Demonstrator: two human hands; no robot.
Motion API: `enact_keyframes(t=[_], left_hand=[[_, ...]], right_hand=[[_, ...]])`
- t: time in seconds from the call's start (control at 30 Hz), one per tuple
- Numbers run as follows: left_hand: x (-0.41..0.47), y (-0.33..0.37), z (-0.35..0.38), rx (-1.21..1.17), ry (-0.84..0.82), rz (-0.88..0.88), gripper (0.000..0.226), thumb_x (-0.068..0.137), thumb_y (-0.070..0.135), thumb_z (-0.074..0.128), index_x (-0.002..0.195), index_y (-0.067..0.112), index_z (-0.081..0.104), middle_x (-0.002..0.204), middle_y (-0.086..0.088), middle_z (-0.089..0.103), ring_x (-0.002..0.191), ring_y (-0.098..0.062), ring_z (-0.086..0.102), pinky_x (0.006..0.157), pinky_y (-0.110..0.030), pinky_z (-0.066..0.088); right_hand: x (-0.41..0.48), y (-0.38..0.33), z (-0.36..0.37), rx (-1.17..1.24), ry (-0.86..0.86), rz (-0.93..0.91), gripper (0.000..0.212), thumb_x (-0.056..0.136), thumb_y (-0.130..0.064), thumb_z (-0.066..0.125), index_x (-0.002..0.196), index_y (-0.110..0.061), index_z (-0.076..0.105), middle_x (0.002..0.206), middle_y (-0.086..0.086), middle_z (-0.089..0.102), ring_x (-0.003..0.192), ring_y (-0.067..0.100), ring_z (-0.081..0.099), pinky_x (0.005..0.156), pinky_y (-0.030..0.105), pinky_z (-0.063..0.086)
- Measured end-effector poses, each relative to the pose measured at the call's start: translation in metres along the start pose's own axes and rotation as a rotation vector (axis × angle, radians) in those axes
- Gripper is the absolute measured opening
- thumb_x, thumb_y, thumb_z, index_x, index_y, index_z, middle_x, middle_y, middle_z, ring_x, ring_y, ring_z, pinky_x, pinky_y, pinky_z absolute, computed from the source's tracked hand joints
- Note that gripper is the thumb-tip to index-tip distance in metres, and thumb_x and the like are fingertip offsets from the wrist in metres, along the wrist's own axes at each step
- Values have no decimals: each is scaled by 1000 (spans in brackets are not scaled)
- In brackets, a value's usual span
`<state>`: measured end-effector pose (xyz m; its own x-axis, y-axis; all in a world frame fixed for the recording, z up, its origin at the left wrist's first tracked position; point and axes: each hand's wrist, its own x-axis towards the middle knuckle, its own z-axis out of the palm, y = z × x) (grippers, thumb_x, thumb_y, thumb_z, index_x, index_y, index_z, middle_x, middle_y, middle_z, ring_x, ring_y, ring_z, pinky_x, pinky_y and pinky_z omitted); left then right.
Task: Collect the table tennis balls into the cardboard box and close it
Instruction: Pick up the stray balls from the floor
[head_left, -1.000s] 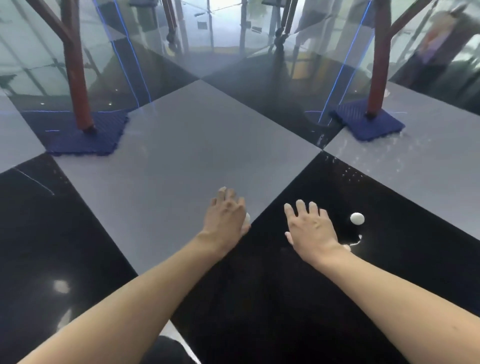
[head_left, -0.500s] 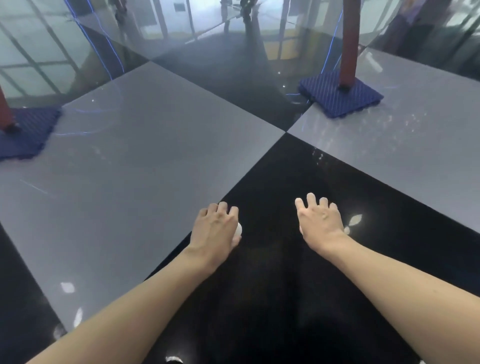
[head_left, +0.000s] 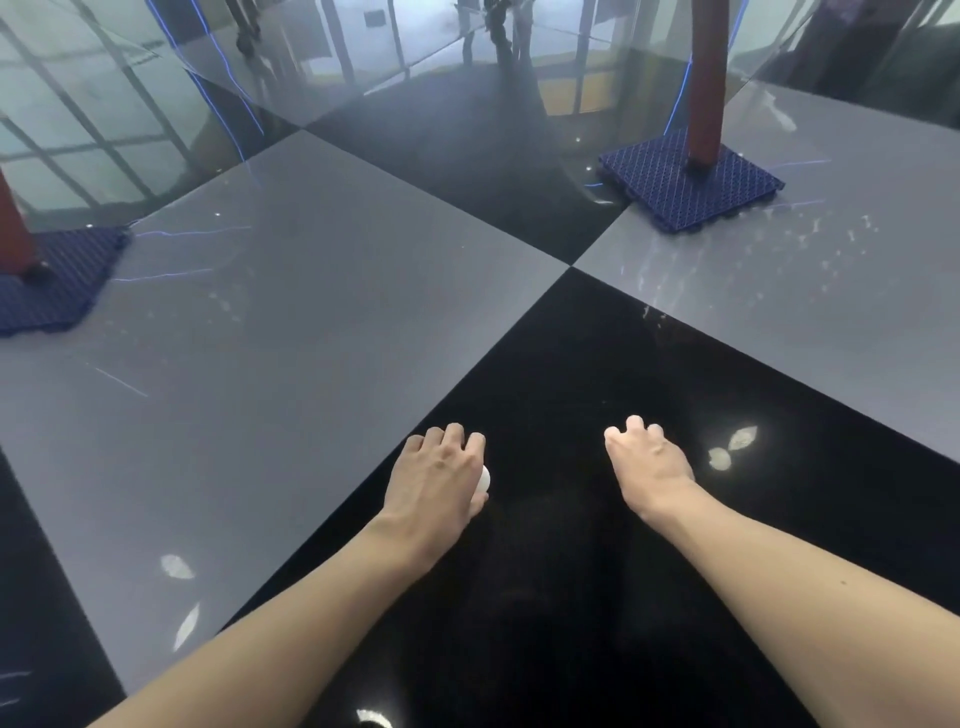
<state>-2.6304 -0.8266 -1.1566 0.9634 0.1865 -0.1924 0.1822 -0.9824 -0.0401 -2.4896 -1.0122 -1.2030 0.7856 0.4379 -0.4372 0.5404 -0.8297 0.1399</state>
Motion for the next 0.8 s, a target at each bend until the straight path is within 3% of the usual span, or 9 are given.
enact_keyframes(t=[0.13,0.3,0.4,0.47,0.6,0.73,0.8], left_hand=[[-13,-12,-22,28,-7,-16,29,94,37,57,114,17,47,114,-3,56,103,-24,56,92,-34,42],[-39,-47,-75,6,-8,-79,31,95,35,60,116,16,48,115,-3,59,103,-24,59,90,-33,41],[-56,-67,-114,-49,5,-116,28,94,29,64,113,16,48,114,-2,60,103,-23,58,88,-32,41],[-72,-77,-140,-75,14,-132,25,92,19,65,110,16,48,113,-3,61,102,-24,59,87,-32,41],[-109,-89,-207,-119,8,-151,22,92,10,62,109,13,49,110,-5,63,104,-27,62,86,-35,46],[-154,-91,-298,-180,32,-235,23,96,15,60,116,12,49,115,-7,62,105,-28,63,73,-32,41],[-177,-90,-347,-193,22,-274,25,98,17,57,122,12,48,119,-9,61,107,-29,62,75,-34,43]], right_hand=[[-16,-18,-29,6,92,-62,41,79,6,62,111,-14,46,106,6,50,95,24,55,62,30,43],[-53,-56,-90,-55,221,-170,30,91,-18,61,117,-16,46,98,2,61,90,23,60,65,30,42],[-79,-80,-130,-105,282,-247,47,92,-29,64,129,-14,41,92,2,66,90,22,61,70,31,44],[-97,-97,-158,-109,284,-306,62,87,-24,71,136,-11,36,95,3,68,93,22,62,79,32,48],[-139,-121,-228,-108,297,-414,59,79,1,71,127,-12,40,101,4,66,95,23,63,79,32,50],[-196,-130,-316,-97,284,-555,69,78,6,71,135,-11,35,112,6,61,105,23,59,86,30,49],[-228,-130,-364,-103,298,-592,66,77,8,71,132,-9,38,114,6,59,108,23,58,88,30,49]])
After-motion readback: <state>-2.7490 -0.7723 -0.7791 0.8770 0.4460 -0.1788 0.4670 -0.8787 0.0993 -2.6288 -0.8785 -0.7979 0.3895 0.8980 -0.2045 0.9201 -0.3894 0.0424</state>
